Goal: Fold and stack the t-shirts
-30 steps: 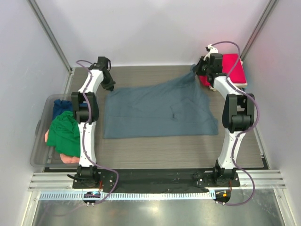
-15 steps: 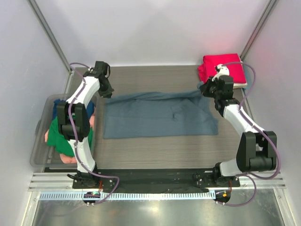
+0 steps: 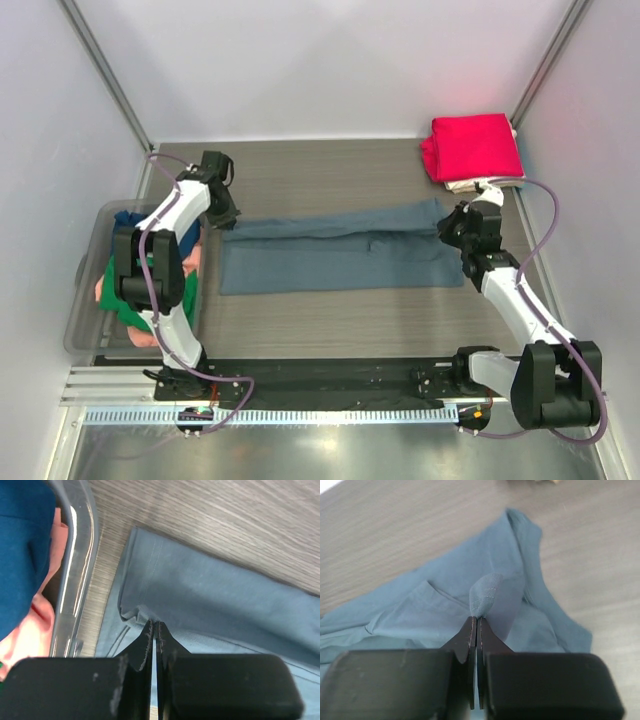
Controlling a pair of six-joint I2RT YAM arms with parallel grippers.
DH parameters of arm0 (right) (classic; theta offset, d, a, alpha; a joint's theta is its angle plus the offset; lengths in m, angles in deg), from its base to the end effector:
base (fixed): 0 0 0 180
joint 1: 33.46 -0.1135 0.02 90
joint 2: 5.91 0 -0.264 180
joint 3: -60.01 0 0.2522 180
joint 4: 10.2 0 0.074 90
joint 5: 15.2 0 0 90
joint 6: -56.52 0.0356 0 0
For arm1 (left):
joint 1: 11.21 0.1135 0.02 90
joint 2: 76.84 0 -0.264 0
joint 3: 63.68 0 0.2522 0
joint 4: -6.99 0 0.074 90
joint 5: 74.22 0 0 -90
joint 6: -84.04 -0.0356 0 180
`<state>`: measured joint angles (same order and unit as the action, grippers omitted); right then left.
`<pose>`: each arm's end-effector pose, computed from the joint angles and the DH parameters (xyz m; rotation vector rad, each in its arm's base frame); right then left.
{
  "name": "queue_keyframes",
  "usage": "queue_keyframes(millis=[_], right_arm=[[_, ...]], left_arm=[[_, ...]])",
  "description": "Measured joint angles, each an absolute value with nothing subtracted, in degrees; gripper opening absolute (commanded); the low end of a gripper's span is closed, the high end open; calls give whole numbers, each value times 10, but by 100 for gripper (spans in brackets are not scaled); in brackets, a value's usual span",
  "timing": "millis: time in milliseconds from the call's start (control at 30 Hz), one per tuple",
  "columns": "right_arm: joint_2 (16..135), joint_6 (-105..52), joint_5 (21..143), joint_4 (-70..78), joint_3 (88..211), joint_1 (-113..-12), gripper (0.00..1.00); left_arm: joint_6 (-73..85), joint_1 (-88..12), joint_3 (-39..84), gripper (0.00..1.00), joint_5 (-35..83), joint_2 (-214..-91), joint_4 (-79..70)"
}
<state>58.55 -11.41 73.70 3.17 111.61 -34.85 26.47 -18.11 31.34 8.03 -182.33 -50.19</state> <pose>0.2503 0.0054 0.2471 0.3775 2.0015 0.2384 0.3779 -0.0409 0.2210 -0.6387 2.6541 -0.0074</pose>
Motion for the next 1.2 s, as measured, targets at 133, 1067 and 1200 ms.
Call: queue_keyframes(millis=[133,1067,1200], right_arm=[[565,-73,709,67,1083,-348,58],[865,79,747,124,1222,-411,78],[1005,43,737,161,1398,-412,74]], left_arm=[[262,-183,295,43,80,-1794,-494],[268,-320,283,55,87,-1892,-430],[275,-323,265,55,89,-1881,-415]])
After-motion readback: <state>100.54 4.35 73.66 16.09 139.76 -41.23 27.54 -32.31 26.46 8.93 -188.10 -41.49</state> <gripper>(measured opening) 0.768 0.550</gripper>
